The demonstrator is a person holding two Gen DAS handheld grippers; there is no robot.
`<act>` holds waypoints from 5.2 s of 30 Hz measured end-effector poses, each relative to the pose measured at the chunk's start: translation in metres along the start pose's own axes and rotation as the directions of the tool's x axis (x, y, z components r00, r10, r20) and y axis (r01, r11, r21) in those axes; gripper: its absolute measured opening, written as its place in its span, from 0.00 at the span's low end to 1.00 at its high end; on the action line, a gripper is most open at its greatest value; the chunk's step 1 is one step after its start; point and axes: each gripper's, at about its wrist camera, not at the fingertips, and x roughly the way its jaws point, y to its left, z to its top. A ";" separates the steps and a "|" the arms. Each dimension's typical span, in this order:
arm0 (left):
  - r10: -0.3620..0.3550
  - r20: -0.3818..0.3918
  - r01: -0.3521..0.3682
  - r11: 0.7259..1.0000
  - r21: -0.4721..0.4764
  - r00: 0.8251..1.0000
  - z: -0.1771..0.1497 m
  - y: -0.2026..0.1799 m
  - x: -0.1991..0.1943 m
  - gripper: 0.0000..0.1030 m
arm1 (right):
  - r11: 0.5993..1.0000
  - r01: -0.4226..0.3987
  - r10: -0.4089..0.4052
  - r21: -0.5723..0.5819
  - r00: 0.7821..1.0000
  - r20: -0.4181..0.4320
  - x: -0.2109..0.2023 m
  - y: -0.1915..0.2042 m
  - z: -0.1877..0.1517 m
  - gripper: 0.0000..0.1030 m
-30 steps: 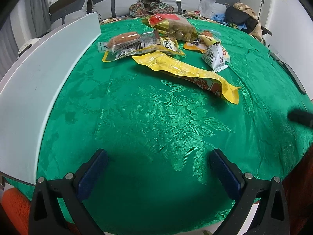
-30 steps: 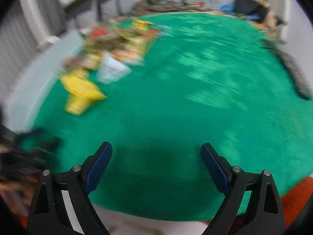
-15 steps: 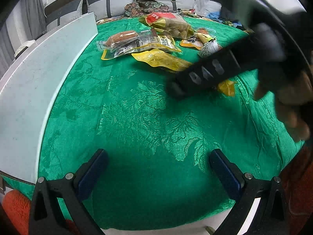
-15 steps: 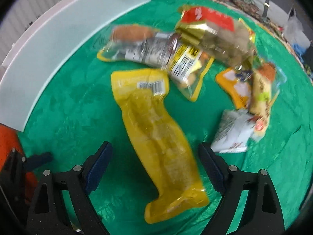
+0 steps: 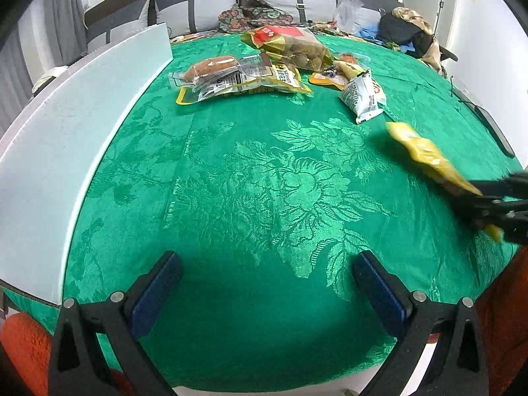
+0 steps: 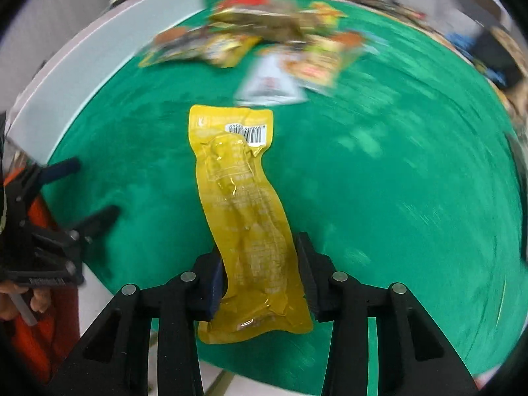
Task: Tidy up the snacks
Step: 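Grasp the long yellow pouch with the right tool, then grasp the clear sausage pack with the left tool while the right tool holds the yellow pouch, then carry both packs into the white box and open both tools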
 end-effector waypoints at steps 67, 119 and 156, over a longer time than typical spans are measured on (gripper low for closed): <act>-0.323 -0.430 0.465 0.841 0.278 0.843 0.115 0.007 0.030 1.00 | 0.964 0.095 -0.146 0.247 0.969 0.197 0.000 -0.082 -0.001 0.47; -0.109 -0.365 0.250 0.897 0.364 0.925 0.118 0.007 0.065 0.42 | 0.986 0.081 -0.084 0.148 0.996 0.012 0.005 -0.080 0.032 0.69; 0.244 0.023 -0.210 0.876 -0.434 0.970 0.079 0.321 -0.096 0.77 | 0.862 -0.506 0.479 0.034 0.834 0.273 -0.039 0.176 0.239 0.65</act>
